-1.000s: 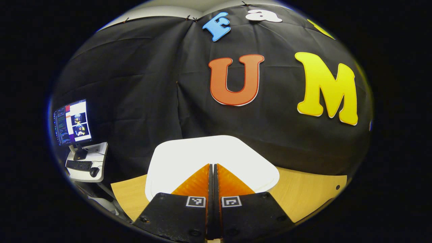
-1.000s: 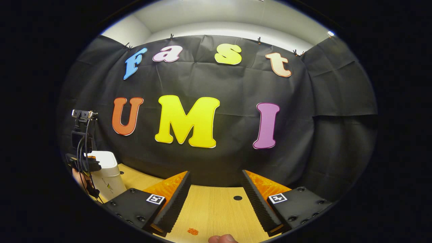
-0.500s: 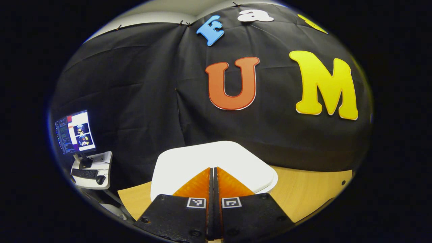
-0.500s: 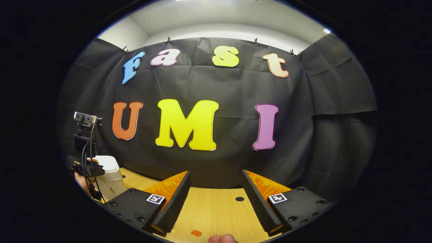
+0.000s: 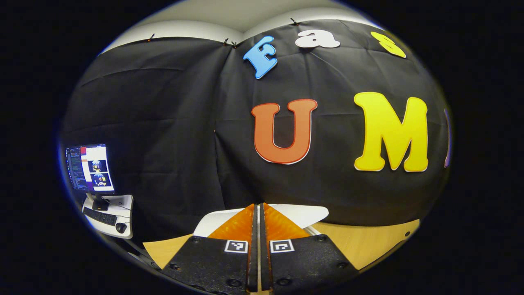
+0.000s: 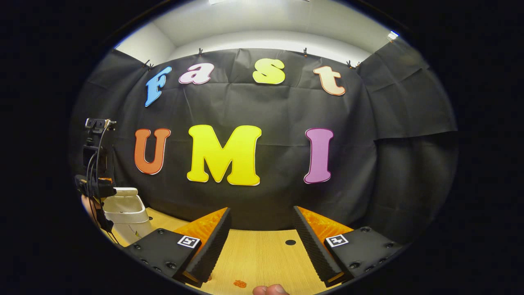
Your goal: Press the lid of the desktop garbage bin to open it, pick up the crumpled paper on the desktop and throw it into the bin, then pick up the pop can on the desktop and drop it into the bin, and finally close the garbage bin lid.
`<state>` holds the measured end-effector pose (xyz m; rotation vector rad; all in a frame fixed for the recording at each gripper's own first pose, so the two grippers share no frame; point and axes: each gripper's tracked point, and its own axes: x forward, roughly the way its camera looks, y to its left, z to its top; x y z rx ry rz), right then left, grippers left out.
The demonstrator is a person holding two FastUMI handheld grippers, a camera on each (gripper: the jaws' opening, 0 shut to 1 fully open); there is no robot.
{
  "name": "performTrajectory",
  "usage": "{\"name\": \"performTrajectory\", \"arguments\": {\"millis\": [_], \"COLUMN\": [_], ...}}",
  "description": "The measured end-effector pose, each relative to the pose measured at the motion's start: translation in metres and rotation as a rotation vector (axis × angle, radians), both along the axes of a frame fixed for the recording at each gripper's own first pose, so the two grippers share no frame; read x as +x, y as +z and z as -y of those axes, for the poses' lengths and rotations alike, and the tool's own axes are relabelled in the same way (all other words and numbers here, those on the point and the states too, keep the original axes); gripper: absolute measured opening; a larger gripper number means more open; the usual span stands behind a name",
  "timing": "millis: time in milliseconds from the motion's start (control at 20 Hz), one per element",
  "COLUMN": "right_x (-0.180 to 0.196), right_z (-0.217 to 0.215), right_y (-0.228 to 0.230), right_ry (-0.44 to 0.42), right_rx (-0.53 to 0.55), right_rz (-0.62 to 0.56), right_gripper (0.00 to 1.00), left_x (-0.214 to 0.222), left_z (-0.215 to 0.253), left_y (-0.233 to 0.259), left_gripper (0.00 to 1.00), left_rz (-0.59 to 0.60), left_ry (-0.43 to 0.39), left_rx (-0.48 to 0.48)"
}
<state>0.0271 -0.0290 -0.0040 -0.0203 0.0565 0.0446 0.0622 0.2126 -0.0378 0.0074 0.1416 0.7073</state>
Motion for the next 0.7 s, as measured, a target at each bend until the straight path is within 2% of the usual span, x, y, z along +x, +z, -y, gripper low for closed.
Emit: {"name": "performTrajectory", "arguments": {"millis": [100,150,250,300,400,450,500,700], "right_x": [-0.001,-0.001,-0.002,-0.002,-0.003,-0.002,-0.003,-0.002], "right_z": [0.001,0.002,0.005,0.006,0.011,0.013,0.016,0.021], "right_y": [0.003,0.005,0.007,0.008,0.010,0.011,0.011,0.012], "right_ry": [-0.004,-0.009,-0.013,-0.016,-0.028,-0.035,-0.041,-0.063], "right_rx": [0.015,0.018,0.023,0.023,0.030,0.034,0.038,0.044], "right_rz": [0.004,0.008,0.013,0.017,0.024,0.025,0.026,0.035], "right_gripper": [0.95,0.95,0.95,0.95,0.95,0.95,0.95,0.95], "left_x": [0.005,0.007,0.010,0.012,0.018,0.018,0.021,0.023], "left_z": [0.004,0.004,0.003,0.004,0.001,0.002,0.002,0.011], "left_y": [0.011,0.018,0.034,0.041,0.046,0.047,0.048,0.063], "left_gripper": [0.12,0.25,0.34,0.34,0.56,0.79,0.75,0.86], "left_rz": [0.021,0.045,0.078,0.083,0.078,0.077,0.078,0.104], "left_ry": [-0.035,-0.045,-0.068,-0.084,-0.105,-0.110,-0.116,-0.152], "left_rx": [0.020,0.024,0.049,0.063,0.082,0.080,0.076,0.081]}}
